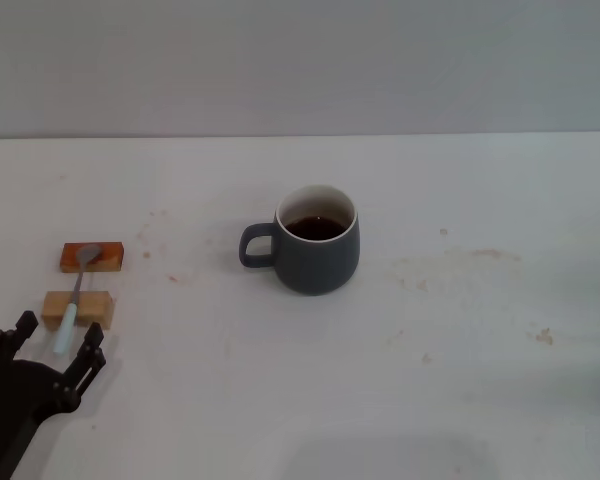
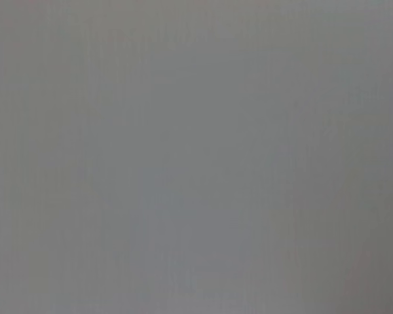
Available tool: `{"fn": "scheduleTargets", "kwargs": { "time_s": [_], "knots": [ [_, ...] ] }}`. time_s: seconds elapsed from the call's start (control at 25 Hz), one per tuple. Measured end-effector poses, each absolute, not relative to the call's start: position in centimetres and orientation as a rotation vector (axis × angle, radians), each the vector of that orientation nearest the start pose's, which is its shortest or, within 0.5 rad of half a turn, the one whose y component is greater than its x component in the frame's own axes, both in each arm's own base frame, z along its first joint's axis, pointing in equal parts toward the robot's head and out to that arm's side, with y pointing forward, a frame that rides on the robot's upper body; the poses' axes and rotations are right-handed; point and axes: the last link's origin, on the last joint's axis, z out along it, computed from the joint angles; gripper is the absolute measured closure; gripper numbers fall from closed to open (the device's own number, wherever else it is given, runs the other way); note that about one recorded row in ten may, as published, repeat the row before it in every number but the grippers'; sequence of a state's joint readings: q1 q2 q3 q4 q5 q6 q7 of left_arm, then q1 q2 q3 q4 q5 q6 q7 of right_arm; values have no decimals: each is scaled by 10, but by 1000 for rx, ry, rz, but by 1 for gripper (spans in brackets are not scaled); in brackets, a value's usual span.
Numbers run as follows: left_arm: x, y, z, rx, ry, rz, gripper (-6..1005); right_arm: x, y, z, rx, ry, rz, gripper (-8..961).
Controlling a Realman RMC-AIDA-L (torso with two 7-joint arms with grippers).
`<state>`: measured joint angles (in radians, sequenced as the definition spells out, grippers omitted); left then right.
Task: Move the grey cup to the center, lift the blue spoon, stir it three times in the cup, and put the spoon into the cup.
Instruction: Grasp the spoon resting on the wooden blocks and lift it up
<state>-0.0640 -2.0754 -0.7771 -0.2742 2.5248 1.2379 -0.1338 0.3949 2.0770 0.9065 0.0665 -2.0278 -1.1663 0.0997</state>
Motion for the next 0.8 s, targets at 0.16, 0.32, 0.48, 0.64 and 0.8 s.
{"fn": "scheduleTargets", "kwargs": {
  "time_s": [0.16,0.32,0.48,0.64,0.8],
  "knots": [
    [-368,208,-52,-1744,-654,-593,187,389,306,30,-1280,653,535,955],
    [-368,209,-53,-1747,-656,-590,190,388,307,29,-1282,654,535,955],
    [-368,209,-53,-1748,-658,-591,193,387,309,30,-1284,650,535,955],
    [-368,209,-54,-1748,-658,-590,196,387,312,29,-1290,653,530,955],
    [-370,208,-55,-1751,-668,-579,199,386,314,29,-1294,654,530,955]
  ]
}}
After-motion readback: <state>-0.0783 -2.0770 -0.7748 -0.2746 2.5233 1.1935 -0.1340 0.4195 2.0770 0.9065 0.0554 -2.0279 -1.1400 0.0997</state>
